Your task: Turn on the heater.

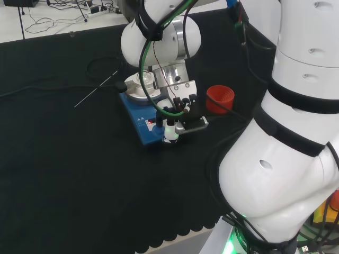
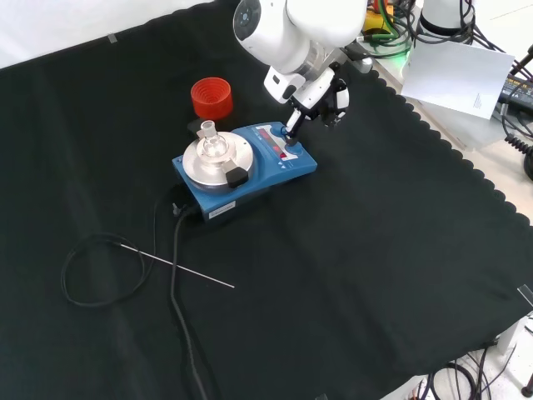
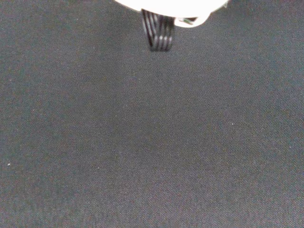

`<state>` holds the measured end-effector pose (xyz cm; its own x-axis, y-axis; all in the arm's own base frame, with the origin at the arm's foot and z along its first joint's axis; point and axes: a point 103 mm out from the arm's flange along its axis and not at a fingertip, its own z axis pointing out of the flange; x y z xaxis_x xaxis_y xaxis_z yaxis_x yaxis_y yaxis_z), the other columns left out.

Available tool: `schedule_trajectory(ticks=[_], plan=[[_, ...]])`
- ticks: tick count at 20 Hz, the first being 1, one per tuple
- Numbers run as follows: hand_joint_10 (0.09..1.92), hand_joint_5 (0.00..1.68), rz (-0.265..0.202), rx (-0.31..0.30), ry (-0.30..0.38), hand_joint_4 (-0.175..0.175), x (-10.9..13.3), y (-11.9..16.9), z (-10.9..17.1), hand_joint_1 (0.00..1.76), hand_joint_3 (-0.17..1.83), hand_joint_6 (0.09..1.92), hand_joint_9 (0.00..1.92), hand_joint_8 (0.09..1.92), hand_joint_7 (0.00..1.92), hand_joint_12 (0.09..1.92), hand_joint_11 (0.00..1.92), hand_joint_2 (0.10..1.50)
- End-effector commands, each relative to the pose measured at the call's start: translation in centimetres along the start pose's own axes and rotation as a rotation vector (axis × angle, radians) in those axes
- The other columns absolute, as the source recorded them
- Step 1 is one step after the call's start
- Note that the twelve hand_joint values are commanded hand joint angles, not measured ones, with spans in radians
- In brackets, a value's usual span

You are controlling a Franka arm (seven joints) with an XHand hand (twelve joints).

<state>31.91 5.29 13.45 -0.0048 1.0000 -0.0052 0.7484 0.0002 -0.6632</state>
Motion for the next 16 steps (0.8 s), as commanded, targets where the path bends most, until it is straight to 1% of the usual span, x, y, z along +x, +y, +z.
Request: schedule_trajectory(ticks=[1, 9, 16], plan=[[1.22, 0.31, -0.003, -0.008, 0.006, -0.057, -0.1, -0.1, -0.1, 1.40, 0.99, 0.54, 1.69, 1.36, 1.54, 1.32, 1.54, 0.68], [1.22, 0.31, -0.003, -0.037, 0.009, -0.058, -0.7, -1.7, -2.0, 1.40, 0.99, 0.54, 1.69, 1.36, 1.54, 1.33, 1.54, 0.68], [1.22, 0.31, 0.001, -0.053, 0.007, -0.057, -0.6, -2.5, -2.5, 1.40, 0.99, 0.54, 1.69, 1.36, 1.54, 1.33, 1.54, 0.68]])
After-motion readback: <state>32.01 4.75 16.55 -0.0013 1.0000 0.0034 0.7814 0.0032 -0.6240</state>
